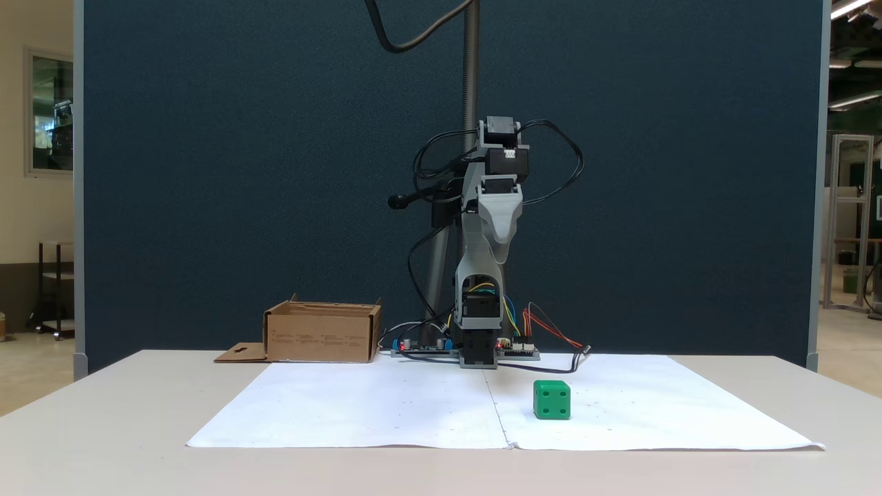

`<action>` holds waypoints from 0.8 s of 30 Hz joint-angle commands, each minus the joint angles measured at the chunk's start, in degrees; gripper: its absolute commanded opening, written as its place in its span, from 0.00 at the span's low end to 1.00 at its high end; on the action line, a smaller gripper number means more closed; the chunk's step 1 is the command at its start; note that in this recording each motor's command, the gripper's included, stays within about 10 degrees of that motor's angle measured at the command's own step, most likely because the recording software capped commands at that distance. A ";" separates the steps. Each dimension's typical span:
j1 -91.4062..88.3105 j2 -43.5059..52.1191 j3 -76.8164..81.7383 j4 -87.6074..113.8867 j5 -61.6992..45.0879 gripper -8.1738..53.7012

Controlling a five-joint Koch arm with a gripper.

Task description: Grasp a green dice and put it in the bin.

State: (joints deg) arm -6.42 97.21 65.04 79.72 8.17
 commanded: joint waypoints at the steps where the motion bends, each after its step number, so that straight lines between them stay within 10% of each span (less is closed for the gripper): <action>1: -2.20 -0.79 -3.34 4.92 5.19 0.86; 24: -6.42 -19.34 -10.37 -2.20 11.34 0.86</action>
State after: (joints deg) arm -11.16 76.99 56.95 78.22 16.00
